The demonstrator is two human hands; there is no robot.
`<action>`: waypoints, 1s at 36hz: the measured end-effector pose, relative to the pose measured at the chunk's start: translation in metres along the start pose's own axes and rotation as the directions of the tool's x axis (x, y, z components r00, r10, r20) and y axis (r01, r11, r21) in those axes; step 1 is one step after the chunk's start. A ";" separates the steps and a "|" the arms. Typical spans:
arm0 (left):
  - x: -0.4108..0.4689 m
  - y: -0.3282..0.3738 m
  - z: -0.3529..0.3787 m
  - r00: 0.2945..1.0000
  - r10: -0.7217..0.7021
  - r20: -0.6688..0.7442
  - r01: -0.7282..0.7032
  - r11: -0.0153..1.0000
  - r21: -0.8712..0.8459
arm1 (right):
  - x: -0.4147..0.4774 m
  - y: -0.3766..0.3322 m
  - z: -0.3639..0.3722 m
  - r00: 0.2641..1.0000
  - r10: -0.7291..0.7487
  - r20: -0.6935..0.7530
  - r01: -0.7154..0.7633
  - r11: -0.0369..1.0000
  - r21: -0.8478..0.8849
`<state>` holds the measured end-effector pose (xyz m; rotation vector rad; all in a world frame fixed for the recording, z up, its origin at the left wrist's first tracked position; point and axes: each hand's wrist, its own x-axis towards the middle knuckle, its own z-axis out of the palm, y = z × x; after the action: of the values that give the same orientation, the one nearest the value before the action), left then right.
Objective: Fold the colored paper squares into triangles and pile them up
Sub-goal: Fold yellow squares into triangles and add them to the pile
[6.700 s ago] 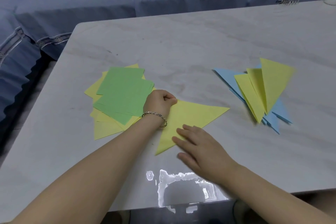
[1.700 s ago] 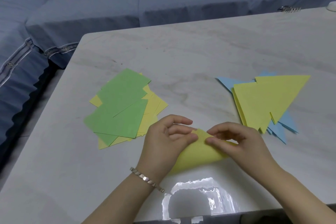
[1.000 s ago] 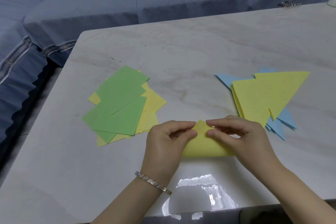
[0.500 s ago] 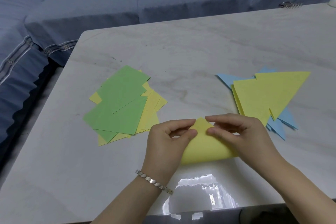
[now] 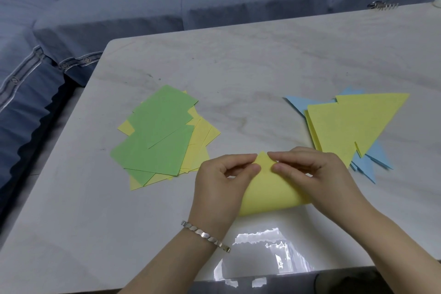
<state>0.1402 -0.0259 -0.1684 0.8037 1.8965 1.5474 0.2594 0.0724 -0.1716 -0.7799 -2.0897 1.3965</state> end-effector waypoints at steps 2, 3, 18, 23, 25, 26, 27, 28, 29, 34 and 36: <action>0.001 0.000 0.000 1.000 -0.006 -0.012 0.006 1.000 0.000 | 0.000 0.000 0.000 1.000 0.003 0.006 -0.003 1.000 -0.002; 0.001 0.000 0.001 1.000 -0.006 -0.016 0.006 1.000 0.002 | 0.001 0.000 0.000 1.000 0.003 0.008 -0.003 1.000 -0.003; 0.007 -0.007 0.002 0.999 -0.021 -0.031 0.021 0.999 0.025 | 0.009 0.007 0.002 1.000 0.005 0.024 -0.004 0.999 -0.036; 0.032 -0.011 0.001 0.999 -0.049 0.024 0.046 0.993 0.106 | 0.023 0.015 0.005 0.997 0.016 0.073 -0.010 0.997 -0.071; 0.043 -0.012 0.000 0.995 -0.058 0.086 0.044 0.986 0.159 | 0.031 0.020 0.006 0.995 0.034 0.094 -0.024 0.994 -0.106; 0.048 -0.013 0.001 0.992 -0.063 0.109 0.041 0.981 0.190 | 0.036 0.022 0.007 0.993 0.055 0.100 -0.042 0.991 -0.127; 0.054 -0.014 0.001 0.990 -0.066 0.128 0.036 0.973 0.228 | 0.041 0.026 0.007 0.992 0.078 0.103 -0.062 0.987 -0.148; 0.060 -0.017 0.002 0.987 -0.071 0.146 0.029 0.962 0.270 | 0.047 0.030 0.008 0.989 0.106 0.104 -0.087 0.981 -0.171; 0.066 -0.020 0.002 0.984 -0.076 0.160 0.022 0.948 0.316 | 0.052 0.035 0.010 0.985 0.134 0.105 -0.112 0.974 -0.197; 0.089 -0.040 0.013 0.978 -0.077 0.192 -0.045 0.827 0.560 | 0.065 0.058 0.023 0.979 0.181 0.093 -0.133 0.914 -0.383; 0.094 -0.047 0.017 0.980 -0.079 0.181 -0.050 0.789 0.612 | 0.066 0.065 0.028 0.984 0.162 0.074 -0.109 0.876 -0.471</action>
<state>0.0856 0.0475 -0.2217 1.1606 2.2630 0.7704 0.2049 0.1206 -0.2359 -1.0753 -2.5466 1.0256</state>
